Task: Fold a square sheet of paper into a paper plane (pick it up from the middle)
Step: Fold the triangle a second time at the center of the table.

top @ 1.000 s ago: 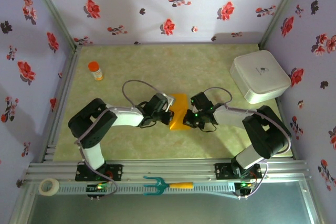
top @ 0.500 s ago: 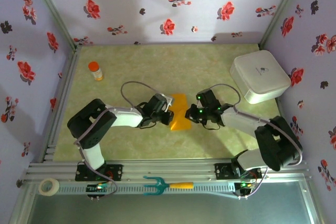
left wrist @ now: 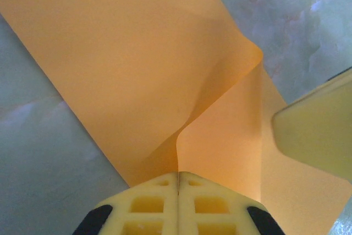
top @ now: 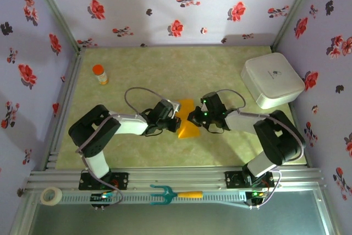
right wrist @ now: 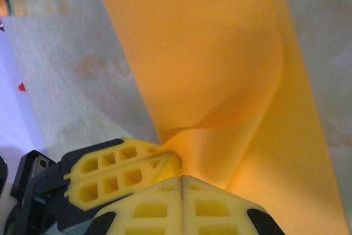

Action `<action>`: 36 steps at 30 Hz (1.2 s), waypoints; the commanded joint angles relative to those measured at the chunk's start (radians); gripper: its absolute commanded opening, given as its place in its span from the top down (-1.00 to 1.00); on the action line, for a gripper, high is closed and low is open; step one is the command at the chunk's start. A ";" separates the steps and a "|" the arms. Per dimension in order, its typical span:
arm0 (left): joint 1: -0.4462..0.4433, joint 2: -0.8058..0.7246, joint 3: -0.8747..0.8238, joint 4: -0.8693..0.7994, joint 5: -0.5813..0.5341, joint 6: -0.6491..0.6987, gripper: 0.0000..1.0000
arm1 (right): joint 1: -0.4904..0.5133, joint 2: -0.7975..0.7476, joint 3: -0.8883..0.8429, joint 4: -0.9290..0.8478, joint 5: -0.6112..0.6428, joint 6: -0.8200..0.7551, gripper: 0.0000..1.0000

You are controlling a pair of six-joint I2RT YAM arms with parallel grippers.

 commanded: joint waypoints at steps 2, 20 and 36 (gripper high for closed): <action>0.003 0.007 0.008 -0.055 0.011 0.006 1.00 | 0.011 0.041 0.031 0.076 -0.031 0.032 1.00; 0.004 0.010 0.016 -0.067 0.012 0.028 1.00 | 0.003 0.115 -0.023 0.041 0.014 0.010 0.98; 0.004 0.021 0.030 -0.097 0.013 0.039 1.00 | -0.035 0.057 0.077 -0.034 -0.002 -0.034 0.95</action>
